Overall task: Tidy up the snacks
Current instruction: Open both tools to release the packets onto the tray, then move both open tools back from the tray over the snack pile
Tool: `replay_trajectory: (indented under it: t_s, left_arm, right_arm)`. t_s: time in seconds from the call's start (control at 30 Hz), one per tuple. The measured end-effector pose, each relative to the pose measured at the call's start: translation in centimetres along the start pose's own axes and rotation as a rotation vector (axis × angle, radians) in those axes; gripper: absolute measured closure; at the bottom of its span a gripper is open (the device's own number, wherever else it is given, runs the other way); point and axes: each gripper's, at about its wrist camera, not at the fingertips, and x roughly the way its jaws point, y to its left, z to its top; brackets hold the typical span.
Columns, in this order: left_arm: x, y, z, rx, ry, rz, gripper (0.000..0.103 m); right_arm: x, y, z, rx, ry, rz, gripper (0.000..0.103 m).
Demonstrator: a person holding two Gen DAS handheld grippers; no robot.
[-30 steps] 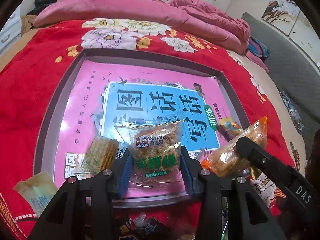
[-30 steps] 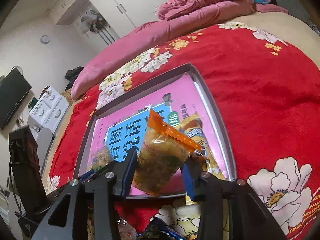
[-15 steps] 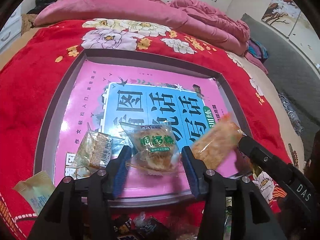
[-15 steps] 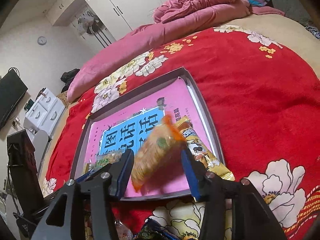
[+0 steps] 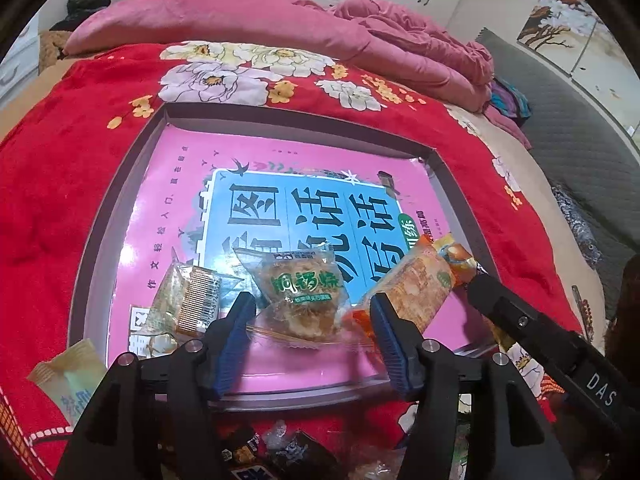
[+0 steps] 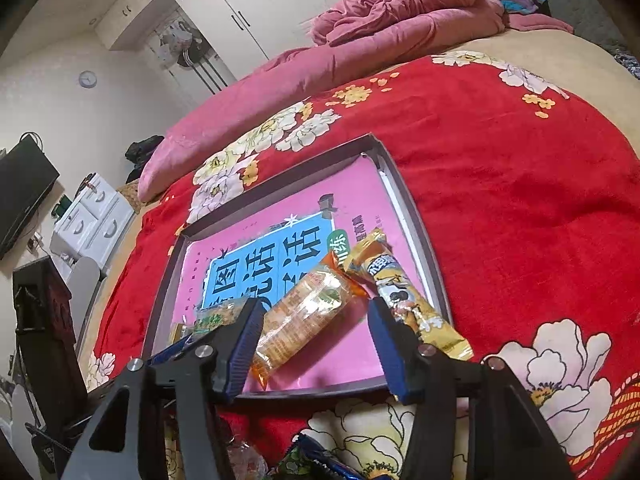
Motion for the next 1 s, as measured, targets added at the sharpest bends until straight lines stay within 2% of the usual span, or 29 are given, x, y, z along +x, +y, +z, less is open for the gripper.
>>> replay_trajectory:
  t_s: [0.5,0.53,0.57,0.6,1.0]
  left_arm:
    - [-1.1,0.0,-0.1,0.02,-0.03,-0.017,0.036]
    - [-1.2,-0.1,-0.2,0.024,-0.033,-0.019,0.034]
    - [-1.4,-0.1,-0.2,0.028,-0.037,-0.024,0.026]
    - [-1.5,-0.2,-0.3,0.032,-0.041,-0.027,0.025]
    - [-3.6,-0.1,-0.7,0.051,-0.089,-0.019,0.025]
  right_arm:
    - [-0.9,1.2,-0.1,-0.061,-0.031,0.021,0.042]
    - [-0.9,1.3,0.0,-0.065,-0.034,0.021,0.042]
    - [-1.0,1.4,0.0,-0.07,-0.038,0.022,0.042]
    - [-1.1,1.5,0.0,-0.074,-0.041,0.024,0.042]
    - [-2.0,1.0,0.1,-0.071,-0.07,0.023,0.038]
